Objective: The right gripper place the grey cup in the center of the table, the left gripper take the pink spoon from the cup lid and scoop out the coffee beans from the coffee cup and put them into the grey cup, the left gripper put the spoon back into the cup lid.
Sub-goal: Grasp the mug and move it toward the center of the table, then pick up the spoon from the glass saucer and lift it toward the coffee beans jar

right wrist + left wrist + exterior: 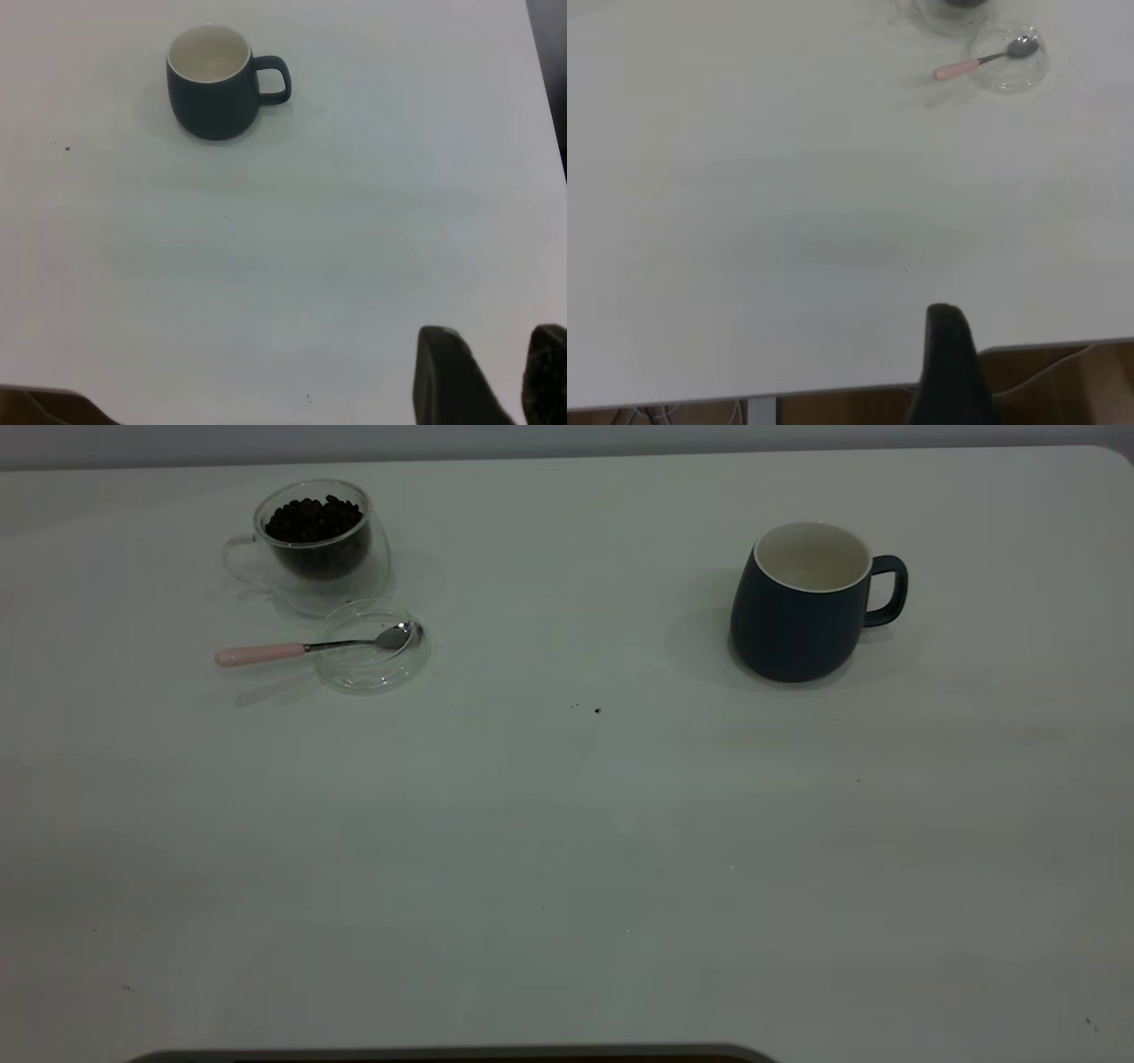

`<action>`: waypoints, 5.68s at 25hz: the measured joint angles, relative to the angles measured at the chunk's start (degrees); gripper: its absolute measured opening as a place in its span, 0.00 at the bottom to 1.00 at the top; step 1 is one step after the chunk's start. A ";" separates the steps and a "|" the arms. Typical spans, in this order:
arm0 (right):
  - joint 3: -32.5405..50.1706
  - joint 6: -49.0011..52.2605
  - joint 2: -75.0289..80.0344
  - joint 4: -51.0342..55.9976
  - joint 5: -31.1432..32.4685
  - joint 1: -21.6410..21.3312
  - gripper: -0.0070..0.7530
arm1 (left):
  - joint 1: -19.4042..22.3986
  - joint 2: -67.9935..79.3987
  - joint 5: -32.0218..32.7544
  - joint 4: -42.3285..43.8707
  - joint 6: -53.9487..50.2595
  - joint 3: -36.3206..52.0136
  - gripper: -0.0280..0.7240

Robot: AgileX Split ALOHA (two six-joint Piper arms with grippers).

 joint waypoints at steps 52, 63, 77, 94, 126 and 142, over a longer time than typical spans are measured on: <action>-0.78 -3.38 4.93 5.17 -2.70 0.00 0.39 | 0.00 0.00 0.00 0.00 -0.10 0.00 0.80; -4.98 -23.86 41.89 9.26 -28.20 0.00 0.76 | 0.00 0.00 0.00 0.00 -0.10 0.00 0.80; -28.13 -44.79 87.02 16.10 -33.80 0.00 0.76 | 0.00 0.00 0.00 0.00 -0.06 0.00 0.80; -50.13 -87.87 126.49 18.90 -45.97 -1.13 0.67 | 0.00 0.00 0.00 0.00 -0.06 0.00 0.80; -58.52 -119.25 137.00 64.28 -46.11 15.70 0.67 | 0.00 0.00 0.00 0.00 -0.11 0.00 0.80; -45.37 -103.76 121.07 62.61 -47.30 16.55 0.67 | 0.00 0.00 0.00 0.00 -0.11 0.00 0.80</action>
